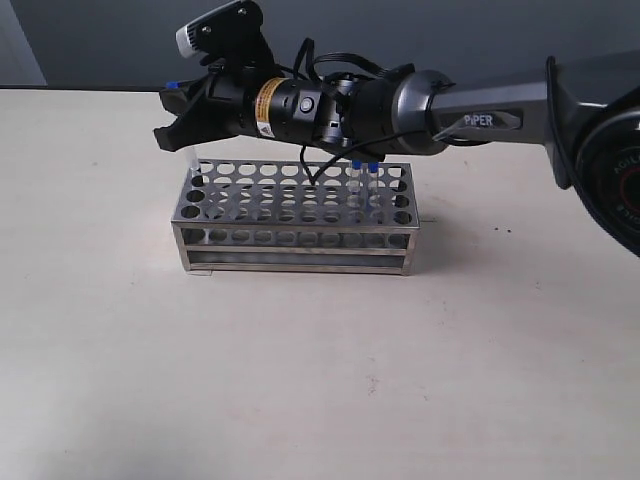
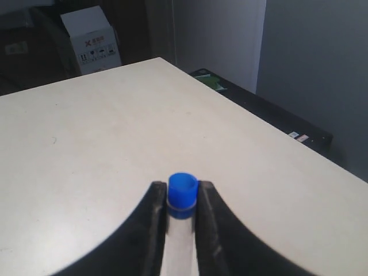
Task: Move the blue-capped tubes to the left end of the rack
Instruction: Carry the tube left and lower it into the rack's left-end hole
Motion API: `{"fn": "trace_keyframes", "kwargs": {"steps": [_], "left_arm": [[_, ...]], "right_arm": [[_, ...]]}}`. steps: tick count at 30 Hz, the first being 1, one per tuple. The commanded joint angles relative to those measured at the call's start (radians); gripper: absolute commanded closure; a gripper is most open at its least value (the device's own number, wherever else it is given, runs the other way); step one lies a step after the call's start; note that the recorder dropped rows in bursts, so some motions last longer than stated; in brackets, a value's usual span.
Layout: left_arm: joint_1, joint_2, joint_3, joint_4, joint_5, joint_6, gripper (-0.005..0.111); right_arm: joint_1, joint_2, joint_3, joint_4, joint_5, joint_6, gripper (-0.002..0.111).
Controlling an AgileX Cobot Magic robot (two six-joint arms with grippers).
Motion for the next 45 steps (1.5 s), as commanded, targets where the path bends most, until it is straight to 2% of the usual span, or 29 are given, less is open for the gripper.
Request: {"fn": "trace_keyframes", "kwargs": {"steps": [1, 34, 45], "left_arm": [[-0.007, 0.004, -0.002, 0.003, -0.014, 0.0, 0.106], [-0.007, 0.004, -0.002, 0.003, -0.014, 0.0, 0.106], [-0.007, 0.004, -0.002, 0.003, -0.014, 0.0, 0.106]], "right_arm": [[-0.001, 0.004, -0.003, 0.026, 0.009, -0.037, 0.109], [-0.003, -0.011, -0.001, 0.043, 0.053, -0.039, 0.109], [-0.003, 0.054, -0.001, 0.056, -0.033, -0.049, 0.109]]}}
